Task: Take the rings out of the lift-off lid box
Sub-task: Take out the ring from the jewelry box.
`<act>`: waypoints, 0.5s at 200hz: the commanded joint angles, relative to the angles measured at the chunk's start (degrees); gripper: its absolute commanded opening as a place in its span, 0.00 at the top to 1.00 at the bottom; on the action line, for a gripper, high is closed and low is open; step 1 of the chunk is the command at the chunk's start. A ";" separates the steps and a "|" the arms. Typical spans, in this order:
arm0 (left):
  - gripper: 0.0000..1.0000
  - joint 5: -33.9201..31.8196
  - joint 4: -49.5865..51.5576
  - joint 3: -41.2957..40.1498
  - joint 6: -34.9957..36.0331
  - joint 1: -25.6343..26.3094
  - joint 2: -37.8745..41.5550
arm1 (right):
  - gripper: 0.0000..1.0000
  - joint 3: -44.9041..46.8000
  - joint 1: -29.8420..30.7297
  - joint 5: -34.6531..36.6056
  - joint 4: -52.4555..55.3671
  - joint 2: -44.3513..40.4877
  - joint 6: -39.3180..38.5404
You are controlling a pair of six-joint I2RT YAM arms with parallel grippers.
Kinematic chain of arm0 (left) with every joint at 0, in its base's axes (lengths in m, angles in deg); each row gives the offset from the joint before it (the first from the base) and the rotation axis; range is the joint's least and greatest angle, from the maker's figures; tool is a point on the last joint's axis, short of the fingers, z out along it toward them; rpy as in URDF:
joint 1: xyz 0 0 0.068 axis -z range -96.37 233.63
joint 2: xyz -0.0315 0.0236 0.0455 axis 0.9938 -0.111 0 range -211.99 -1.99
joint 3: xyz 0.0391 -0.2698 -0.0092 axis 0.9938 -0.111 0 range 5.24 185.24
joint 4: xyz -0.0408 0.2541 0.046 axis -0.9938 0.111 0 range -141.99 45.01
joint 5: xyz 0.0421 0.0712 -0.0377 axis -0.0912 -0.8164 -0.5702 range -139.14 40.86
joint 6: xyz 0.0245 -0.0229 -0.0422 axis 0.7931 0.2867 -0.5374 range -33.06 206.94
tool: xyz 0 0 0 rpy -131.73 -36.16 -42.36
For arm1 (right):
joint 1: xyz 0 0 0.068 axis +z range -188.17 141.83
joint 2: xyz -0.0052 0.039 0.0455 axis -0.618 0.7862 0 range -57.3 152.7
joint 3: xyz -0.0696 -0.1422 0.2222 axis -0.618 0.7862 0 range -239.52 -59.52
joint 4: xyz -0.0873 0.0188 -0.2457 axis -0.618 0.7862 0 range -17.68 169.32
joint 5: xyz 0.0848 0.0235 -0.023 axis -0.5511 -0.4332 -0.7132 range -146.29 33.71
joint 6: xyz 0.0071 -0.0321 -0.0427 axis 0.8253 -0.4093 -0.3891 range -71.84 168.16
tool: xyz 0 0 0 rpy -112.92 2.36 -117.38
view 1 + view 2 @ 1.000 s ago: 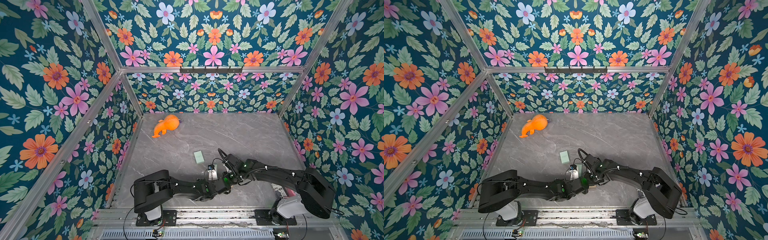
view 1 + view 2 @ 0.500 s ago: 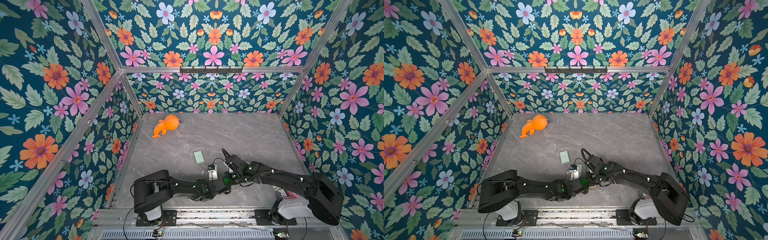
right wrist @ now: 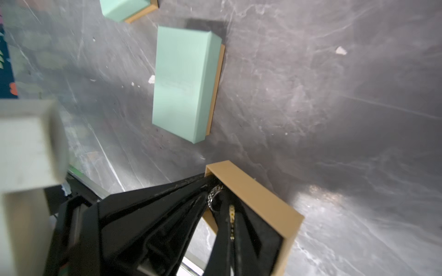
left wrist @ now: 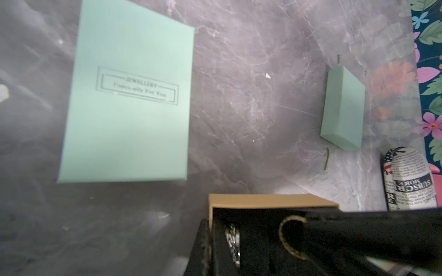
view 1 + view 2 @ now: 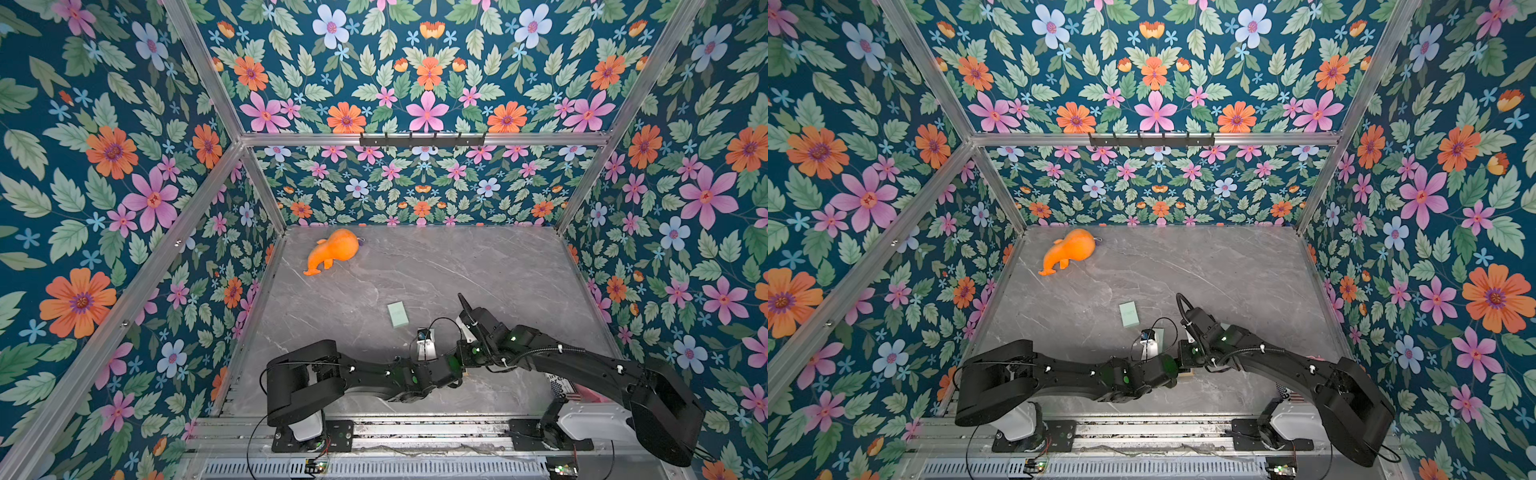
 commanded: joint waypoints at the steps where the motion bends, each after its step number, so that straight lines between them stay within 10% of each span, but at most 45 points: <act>1: 0.96 -0.83 1.29 0.44 0.81 0.03 0.25 | 1.00 0.59 -0.77 -2.10 -1.57 -0.99 0.86; 100: 0.94 -2.07 4.53 1.76 0.73 0.04 0.51 | 1.00 0.78 -8.05 -5.08 -1.08 -5.08 -1.18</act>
